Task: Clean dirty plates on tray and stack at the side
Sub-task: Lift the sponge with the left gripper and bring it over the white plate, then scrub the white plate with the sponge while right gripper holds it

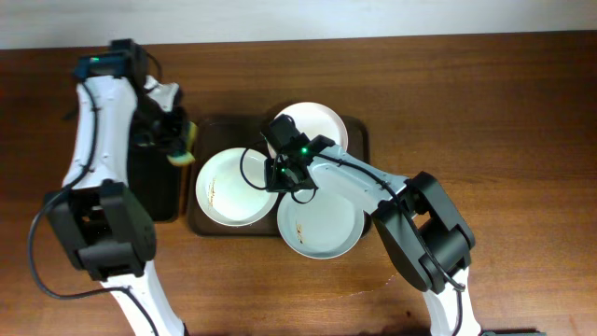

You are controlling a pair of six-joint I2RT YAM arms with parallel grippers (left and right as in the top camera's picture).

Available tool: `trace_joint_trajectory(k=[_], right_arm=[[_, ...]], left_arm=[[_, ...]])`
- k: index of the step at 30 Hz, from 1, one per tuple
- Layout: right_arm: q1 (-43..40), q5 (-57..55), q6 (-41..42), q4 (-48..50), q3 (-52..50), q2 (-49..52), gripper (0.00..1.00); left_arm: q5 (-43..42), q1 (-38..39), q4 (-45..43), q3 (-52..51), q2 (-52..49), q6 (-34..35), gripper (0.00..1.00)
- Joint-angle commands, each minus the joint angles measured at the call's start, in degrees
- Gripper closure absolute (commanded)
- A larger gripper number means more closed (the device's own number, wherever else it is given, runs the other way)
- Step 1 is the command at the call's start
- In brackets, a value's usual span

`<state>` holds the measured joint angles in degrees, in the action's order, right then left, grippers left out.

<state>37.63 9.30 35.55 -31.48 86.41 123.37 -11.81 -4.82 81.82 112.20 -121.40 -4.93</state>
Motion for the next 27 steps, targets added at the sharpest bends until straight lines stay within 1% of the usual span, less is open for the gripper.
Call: trace_joint_trajectory(k=[1, 4, 7, 12, 13, 15, 17, 19, 21, 23, 24, 26, 27], right_arm=[[-0.7, -2.3, -0.6, -0.4, 0.2, -0.8, 0.96], [-0.9, -2.2, -0.5, 0.0, 0.2, -0.8, 0.96], [-1.1, -2.2, -0.6, 0.3, 0.2, -0.8, 0.96], [-1.1, -2.3, -0.5, 1.4, 0.2, -0.7, 0.96], [-1.1, -2.2, -0.5, 1.5, 0.2, -0.7, 0.96], [-1.2, -2.2, -0.4, 1.4, 0.2, -0.7, 0.96], [-1.3, -2.2, 0.1, 1.4, 0.2, -0.4, 0.96], [-1.3, -2.0, 0.7, 1.4, 0.2, -0.1, 0.96], [-1.3, -2.0, 0.7, 1.4, 0.2, -0.1, 0.96], [-1.3, -2.0, 0.7, 1.4, 0.2, -0.1, 0.96], [-1.3, -2.0, 0.7, 1.4, 0.2, -0.1, 0.96], [-1.3, -2.0, 0.7, 1.5, 0.2, -0.1, 0.96], [-1.3, -2.0, 0.7, 1.4, 0.2, -0.1, 0.96]], left_arm=[[-0.3, 3.5, -3.6, -8.7, 0.2, 3.3, 0.99], [1.2, 5.3, -10.0, -16.5, 0.2, 7.0, 0.99], [1.3, 5.9, -16.2, -24.1, 0.2, 7.3, 0.99], [2.1, 5.9, -24.8, -33.6, 0.2, 7.4, 0.99], [3.3, 5.9, -26.4, -36.0, 0.2, 8.6, 0.99], [5.6, 5.9, -27.6, -39.6, 0.2, 11.8, 0.99], [5.4, 5.9, -26.2, -40.8, 0.2, 12.3, 0.99], [3.7, 6.2, -24.5, -40.7, 0.2, 12.2, 0.99], [-1.7, 6.7, -23.3, -40.7, 0.3, 12.0, 0.99], [-9.8, 7.4, -24.4, -40.7, 0.3, 7.3, 0.99], [-12.3, 7.9, -25.7, -40.7, 0.2, 4.7, 0.99], [-12.3, 8.4, -28.7, -40.7, 0.2, 4.0, 0.99], [-11.8, 8.4, -32.3, -40.7, 0.2, 4.1, 0.99]])
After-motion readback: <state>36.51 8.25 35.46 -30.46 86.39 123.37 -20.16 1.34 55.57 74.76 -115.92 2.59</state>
